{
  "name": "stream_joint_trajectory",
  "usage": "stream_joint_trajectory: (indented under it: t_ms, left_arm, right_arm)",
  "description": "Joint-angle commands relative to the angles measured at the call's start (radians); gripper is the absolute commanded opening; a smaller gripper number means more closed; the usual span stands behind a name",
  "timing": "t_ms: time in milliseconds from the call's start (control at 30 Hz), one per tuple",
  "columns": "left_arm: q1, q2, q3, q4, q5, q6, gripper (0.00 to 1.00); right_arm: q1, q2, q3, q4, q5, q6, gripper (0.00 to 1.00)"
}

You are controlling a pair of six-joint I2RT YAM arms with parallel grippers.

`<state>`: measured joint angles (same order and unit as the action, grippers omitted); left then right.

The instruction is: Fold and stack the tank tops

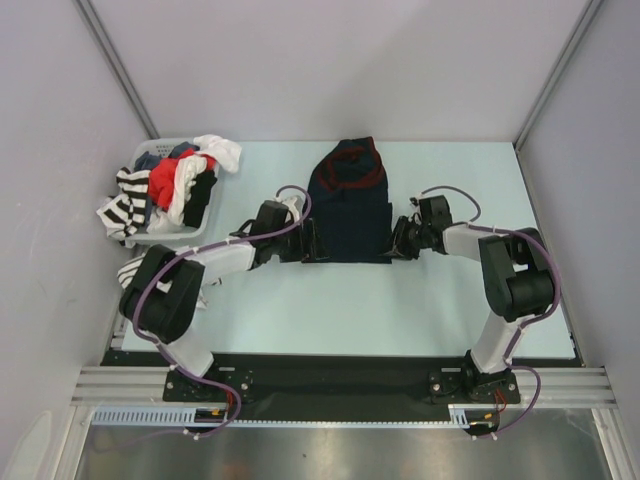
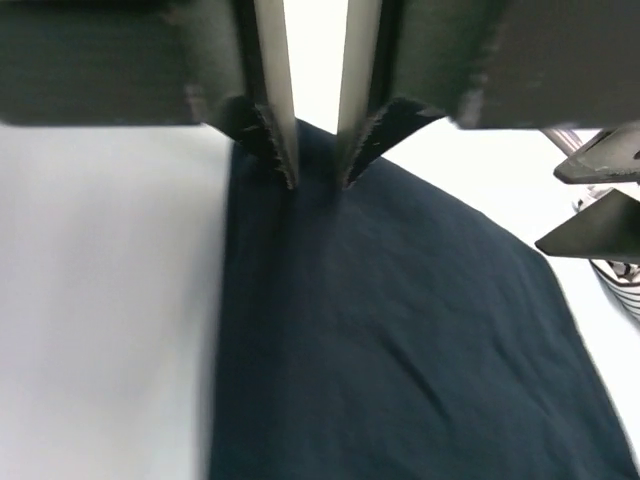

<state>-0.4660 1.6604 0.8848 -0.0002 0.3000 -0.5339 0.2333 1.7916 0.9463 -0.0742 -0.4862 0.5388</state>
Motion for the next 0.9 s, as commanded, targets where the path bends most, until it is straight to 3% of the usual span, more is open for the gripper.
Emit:
stream_joint_trajectory:
  t_ms: [0, 133, 233, 367, 433, 533, 633, 867]
  left_arm:
    - [-0.005, -0.005, -0.006, 0.125, 0.038, -0.029, 0.77]
    - [0.030, 0.087, -0.023, 0.114, 0.007, -0.060, 0.74]
    - [0.047, 0.075, -0.084, 0.166, -0.002, -0.081, 0.72]
    - [0.047, 0.024, -0.093, 0.099, -0.067, -0.052, 0.72]
    - [0.047, -0.013, -0.104, 0.074, -0.110, -0.048, 0.73]
    - [0.037, -0.106, -0.148, 0.054, -0.151, -0.041, 0.78]
    - [0.024, -0.152, -0.172, 0.028, -0.174, -0.029, 0.79]
    - [0.015, -0.093, -0.179, 0.057, -0.171, -0.034, 0.76]
  right_arm:
    - [-0.015, -0.005, -0.040, 0.103, -0.029, 0.026, 0.24]
    - [-0.071, 0.044, -0.099, 0.157, -0.051, 0.058, 0.13]
    - [-0.080, 0.008, -0.129, 0.177, -0.057, 0.055, 0.13]
    - [-0.081, -0.075, -0.115, 0.120, -0.006, 0.029, 0.23]
    - [-0.078, -0.125, -0.116, 0.087, 0.018, 0.018, 0.41]
    - [-0.051, -0.225, -0.129, 0.013, 0.110, -0.026, 0.52]
    - [-0.012, -0.271, -0.145, -0.021, 0.202, -0.071, 0.51]
    - [0.003, -0.201, -0.161, 0.017, 0.155, -0.056, 0.45]
